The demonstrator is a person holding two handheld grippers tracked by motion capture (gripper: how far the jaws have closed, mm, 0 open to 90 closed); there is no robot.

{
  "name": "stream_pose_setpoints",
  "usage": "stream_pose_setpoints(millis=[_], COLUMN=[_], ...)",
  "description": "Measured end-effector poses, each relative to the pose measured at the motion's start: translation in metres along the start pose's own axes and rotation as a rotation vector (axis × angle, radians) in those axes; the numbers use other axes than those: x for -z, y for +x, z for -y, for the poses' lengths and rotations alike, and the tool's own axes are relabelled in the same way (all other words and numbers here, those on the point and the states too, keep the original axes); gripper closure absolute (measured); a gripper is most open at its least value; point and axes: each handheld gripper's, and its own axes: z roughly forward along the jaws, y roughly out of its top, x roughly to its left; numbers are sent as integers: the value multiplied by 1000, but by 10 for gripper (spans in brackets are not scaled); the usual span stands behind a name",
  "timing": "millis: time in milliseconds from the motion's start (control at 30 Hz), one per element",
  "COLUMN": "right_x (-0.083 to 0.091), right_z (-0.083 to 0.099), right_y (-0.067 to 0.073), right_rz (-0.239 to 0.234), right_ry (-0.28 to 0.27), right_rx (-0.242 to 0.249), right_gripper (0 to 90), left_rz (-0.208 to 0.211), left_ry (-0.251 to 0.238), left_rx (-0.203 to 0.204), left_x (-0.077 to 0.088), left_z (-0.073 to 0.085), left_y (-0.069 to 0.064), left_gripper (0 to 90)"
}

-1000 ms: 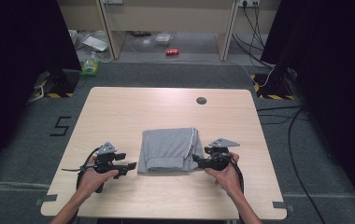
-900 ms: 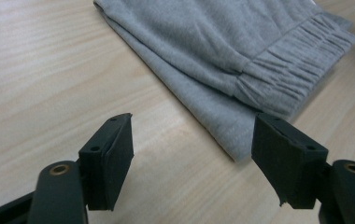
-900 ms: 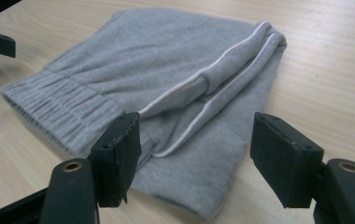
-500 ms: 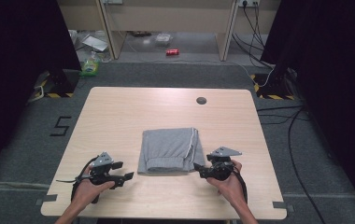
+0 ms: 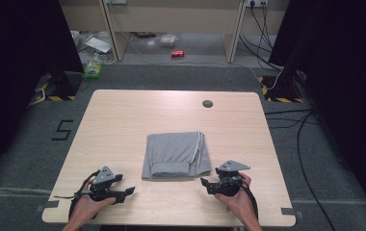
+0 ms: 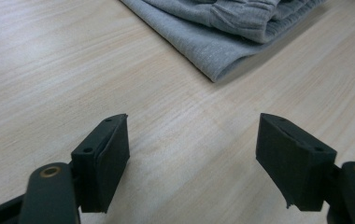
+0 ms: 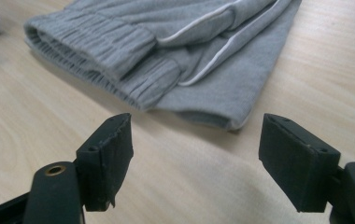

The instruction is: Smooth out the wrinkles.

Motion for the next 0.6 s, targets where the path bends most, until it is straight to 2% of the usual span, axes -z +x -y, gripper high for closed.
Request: stream_pose_setpoints(millis=[200, 333, 600], right_x=[4, 7, 10], right_z=[9, 15, 24], right_y=[6, 9, 13], right_rz=[10, 12, 17], right_ry=[21, 29, 53], right_rx=[21, 24, 34], right_gripper=[238, 233, 218], left_rz=[-9, -25, -37], left_ry=[-4, 11, 30], left_rx=[-32, -54, -73], left_x=[3, 4, 5], left_z=[2, 6, 12], left_y=[-6, -11, -16], left_gripper=[226, 207, 183])
